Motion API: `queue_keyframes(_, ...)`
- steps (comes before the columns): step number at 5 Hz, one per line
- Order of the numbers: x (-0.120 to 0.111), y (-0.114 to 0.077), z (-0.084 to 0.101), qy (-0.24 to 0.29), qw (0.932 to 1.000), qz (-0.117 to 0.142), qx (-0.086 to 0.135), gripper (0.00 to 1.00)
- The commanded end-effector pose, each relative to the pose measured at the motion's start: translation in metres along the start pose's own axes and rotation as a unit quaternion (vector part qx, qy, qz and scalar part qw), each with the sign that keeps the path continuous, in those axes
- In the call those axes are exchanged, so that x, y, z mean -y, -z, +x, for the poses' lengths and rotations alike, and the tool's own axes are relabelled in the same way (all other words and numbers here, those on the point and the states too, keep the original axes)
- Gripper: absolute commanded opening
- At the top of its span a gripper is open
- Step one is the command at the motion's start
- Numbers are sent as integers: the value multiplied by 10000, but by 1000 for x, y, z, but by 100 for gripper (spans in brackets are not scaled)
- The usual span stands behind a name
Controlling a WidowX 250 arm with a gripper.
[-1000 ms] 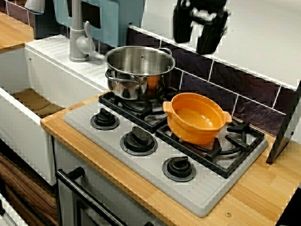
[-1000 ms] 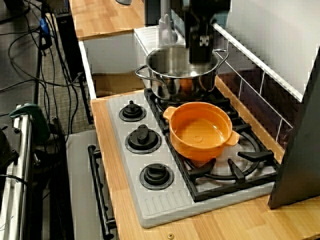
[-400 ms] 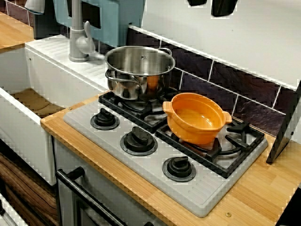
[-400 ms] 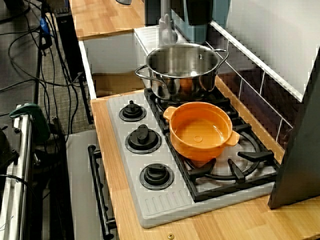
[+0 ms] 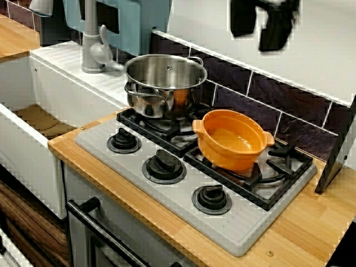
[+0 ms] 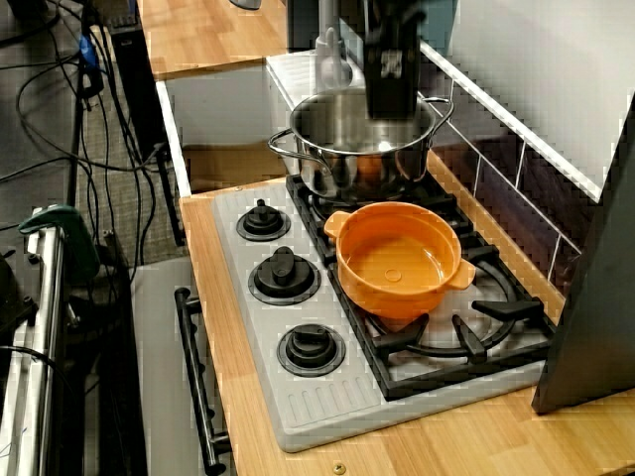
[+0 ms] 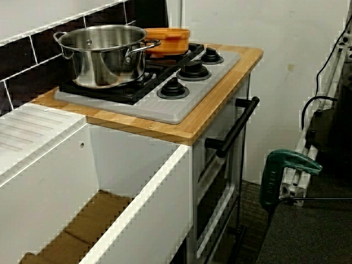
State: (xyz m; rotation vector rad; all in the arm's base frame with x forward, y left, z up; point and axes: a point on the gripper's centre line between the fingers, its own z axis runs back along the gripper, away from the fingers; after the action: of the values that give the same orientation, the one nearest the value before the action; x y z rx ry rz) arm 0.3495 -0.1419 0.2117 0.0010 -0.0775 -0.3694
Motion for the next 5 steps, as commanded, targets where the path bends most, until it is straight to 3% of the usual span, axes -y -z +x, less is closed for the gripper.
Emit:
queue_keyframes(1,39,23,-15,216,9990,342,205,100)
queue_keyframes(2,42,44,-17,203,9988,425,113,100)
queue_keyframes(4,38,67,-26,263,9979,587,-4,100)
queue_keyframes(5,28,62,-21,334,9976,608,-12,100)
